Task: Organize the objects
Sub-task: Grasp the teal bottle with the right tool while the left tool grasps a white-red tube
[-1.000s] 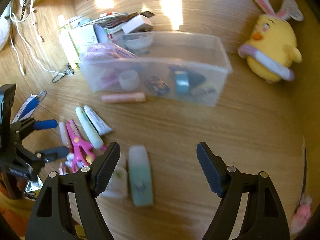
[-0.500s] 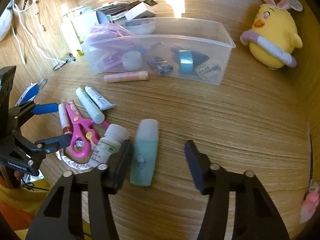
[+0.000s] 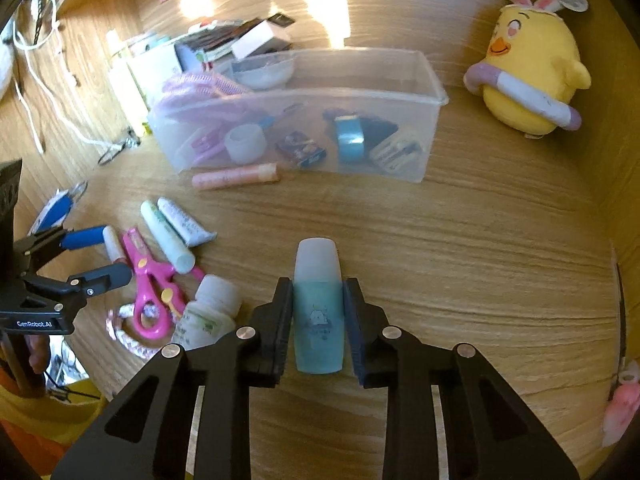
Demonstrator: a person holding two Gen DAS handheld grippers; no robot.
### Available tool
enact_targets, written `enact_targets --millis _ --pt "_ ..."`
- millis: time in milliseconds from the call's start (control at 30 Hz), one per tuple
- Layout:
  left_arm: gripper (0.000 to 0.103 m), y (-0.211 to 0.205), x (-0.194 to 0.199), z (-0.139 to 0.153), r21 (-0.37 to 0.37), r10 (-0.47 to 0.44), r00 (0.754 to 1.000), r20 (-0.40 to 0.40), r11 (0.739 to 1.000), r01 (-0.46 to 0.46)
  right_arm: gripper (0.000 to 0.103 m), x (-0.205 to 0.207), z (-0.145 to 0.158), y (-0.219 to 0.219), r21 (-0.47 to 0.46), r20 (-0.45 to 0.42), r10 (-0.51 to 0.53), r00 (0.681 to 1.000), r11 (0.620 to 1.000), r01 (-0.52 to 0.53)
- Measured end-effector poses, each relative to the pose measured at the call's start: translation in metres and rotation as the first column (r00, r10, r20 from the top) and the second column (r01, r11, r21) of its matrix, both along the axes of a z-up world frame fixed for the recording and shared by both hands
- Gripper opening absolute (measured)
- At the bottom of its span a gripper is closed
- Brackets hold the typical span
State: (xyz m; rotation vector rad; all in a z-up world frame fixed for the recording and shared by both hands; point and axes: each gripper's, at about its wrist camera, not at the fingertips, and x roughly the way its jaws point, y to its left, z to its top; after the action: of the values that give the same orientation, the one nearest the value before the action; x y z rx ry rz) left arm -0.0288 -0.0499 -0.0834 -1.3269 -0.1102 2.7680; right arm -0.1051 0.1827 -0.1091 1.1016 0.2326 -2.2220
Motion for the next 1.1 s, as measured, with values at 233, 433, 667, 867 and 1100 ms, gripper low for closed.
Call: enact_targets --millis 233,433,667,867,1100 --pt "0.084 -0.008 -0.004 0.030 0.025 0.038 0.997 -0.068 0.999 -0.037 0.023 -0.011 0.022 0.007 -0.047 -0.059 -0.031 0.998 0.999 0.028" --pt "0.084 -0.012 -0.011 0.066 0.067 0.058 0.986 -0.159 0.997 -0.048 0.023 -0.021 0.048 0.007 -0.093 -0.126 -0.043 0.991 0.995 0.031" --pt "0.084 -0.013 -0.031 0.100 0.082 0.073 0.969 -0.235 0.995 -0.055 0.023 -0.030 0.084 0.010 -0.166 -0.206 -0.056 0.977 0.986 0.022" --pt "0.084 -0.009 -0.054 0.116 0.076 0.082 0.960 -0.269 0.995 -0.064 0.023 -0.039 0.102 0.004 -0.185 -0.250 -0.049 0.967 0.983 0.002" --pt "0.084 -0.009 -0.093 0.110 0.080 0.089 0.969 -0.229 0.994 -0.072 0.023 -0.065 0.098 -0.013 -0.196 -0.209 0.004 0.978 0.980 -0.046"
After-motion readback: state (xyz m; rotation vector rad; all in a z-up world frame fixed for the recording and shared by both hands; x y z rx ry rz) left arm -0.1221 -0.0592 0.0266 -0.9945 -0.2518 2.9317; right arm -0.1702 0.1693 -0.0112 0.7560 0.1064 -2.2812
